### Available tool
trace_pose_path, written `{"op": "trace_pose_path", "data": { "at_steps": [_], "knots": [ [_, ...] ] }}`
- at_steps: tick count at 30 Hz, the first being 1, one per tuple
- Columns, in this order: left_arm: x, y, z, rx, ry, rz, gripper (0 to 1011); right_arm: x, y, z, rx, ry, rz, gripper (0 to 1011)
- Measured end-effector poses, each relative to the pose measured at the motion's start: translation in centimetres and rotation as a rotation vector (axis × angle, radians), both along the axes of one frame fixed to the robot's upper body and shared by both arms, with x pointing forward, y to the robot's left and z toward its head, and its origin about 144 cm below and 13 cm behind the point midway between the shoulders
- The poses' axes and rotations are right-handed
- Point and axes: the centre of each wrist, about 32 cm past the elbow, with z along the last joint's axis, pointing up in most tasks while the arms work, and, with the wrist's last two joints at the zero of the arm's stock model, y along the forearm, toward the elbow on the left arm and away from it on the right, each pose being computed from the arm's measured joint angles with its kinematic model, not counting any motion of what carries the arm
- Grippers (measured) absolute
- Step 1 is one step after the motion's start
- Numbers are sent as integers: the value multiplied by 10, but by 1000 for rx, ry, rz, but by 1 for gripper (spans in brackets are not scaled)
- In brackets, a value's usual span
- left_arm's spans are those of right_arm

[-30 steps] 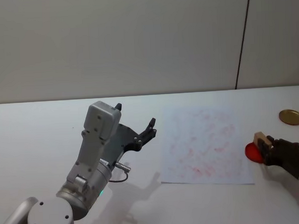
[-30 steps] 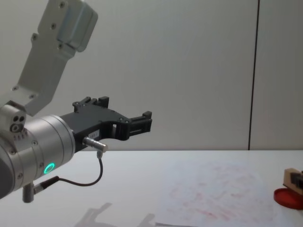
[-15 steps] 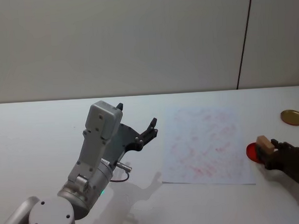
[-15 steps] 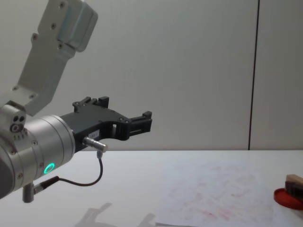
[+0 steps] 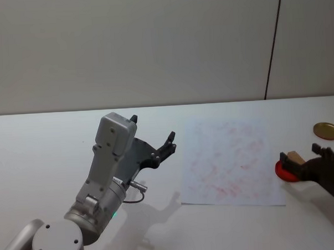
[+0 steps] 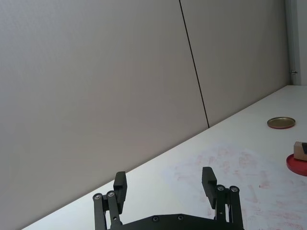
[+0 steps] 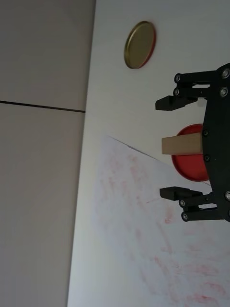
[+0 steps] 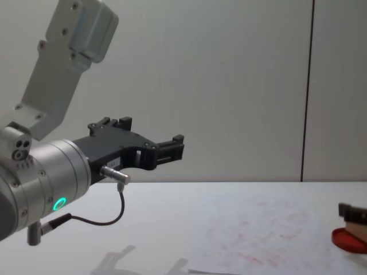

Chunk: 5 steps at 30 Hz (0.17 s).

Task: Use the one hand to pick up the stamp and affix it onto the A4 paper.

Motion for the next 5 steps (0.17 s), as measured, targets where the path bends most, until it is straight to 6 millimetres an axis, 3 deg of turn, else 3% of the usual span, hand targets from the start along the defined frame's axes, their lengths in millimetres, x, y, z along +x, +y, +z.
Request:
{"op": "trace_pose_path", "data": {
  "at_steps": [3, 5],
  "knots": [
    [0, 0, 0, 0, 0, 0, 993, -4, 0, 6, 10, -42, -6, 1001],
    [0, 0, 0, 0, 0, 0, 993, -5, 1, 8, 14, -58, -8, 1001]
  ]
}}
